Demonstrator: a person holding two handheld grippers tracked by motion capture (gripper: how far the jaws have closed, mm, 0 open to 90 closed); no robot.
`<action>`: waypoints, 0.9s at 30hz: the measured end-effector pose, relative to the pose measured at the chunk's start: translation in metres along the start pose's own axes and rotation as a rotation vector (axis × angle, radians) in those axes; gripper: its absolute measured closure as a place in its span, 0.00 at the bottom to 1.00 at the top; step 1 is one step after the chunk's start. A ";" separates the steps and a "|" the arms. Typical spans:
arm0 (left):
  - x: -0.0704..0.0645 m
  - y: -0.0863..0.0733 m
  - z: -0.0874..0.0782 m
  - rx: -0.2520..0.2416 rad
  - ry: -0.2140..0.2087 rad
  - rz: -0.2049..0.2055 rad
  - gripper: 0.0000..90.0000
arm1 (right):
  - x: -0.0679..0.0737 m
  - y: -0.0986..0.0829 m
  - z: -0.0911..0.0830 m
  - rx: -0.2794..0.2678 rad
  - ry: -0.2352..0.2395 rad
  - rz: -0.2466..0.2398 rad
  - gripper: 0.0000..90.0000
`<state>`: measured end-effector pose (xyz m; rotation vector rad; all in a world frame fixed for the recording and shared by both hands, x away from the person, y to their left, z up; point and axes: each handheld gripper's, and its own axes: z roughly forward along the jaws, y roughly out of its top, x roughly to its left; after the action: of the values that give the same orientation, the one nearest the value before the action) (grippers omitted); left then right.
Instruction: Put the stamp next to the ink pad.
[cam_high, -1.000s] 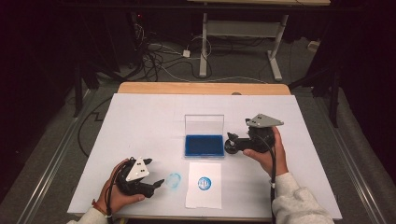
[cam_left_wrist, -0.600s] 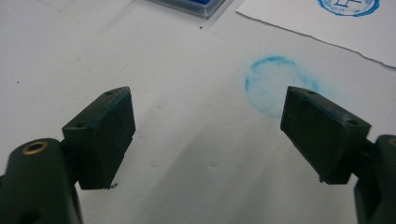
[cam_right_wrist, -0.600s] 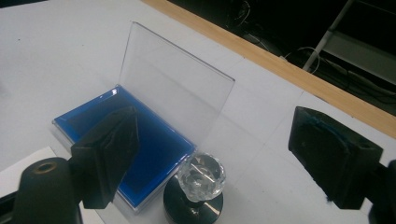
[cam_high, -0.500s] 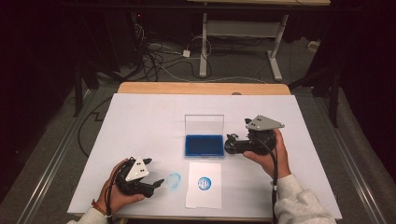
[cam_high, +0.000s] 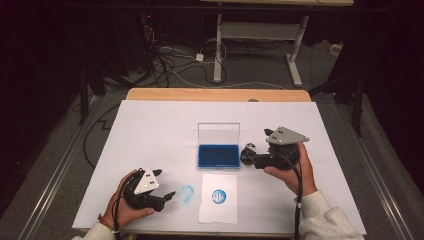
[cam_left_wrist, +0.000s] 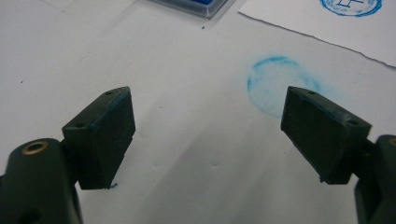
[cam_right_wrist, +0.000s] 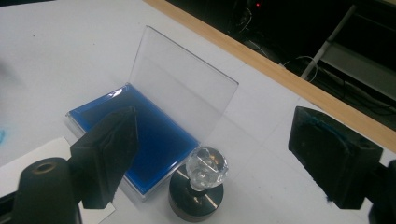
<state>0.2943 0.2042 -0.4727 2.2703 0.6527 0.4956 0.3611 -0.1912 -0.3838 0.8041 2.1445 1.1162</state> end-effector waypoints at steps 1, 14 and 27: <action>0.000 0.000 0.000 0.000 0.000 0.001 0.19 | 0.001 0.000 -0.001 -0.002 -0.003 -0.007 0.18; 0.000 0.000 0.000 0.003 -0.004 0.004 0.19 | 0.009 -0.002 -0.009 -0.010 -0.009 -0.046 0.18; -0.001 0.001 0.000 0.002 -0.003 0.007 0.19 | 0.012 -0.007 -0.020 -0.038 -0.014 -0.046 0.18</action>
<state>0.2939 0.2035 -0.4723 2.2755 0.6440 0.4954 0.3377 -0.1960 -0.3832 0.7393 2.1128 1.1209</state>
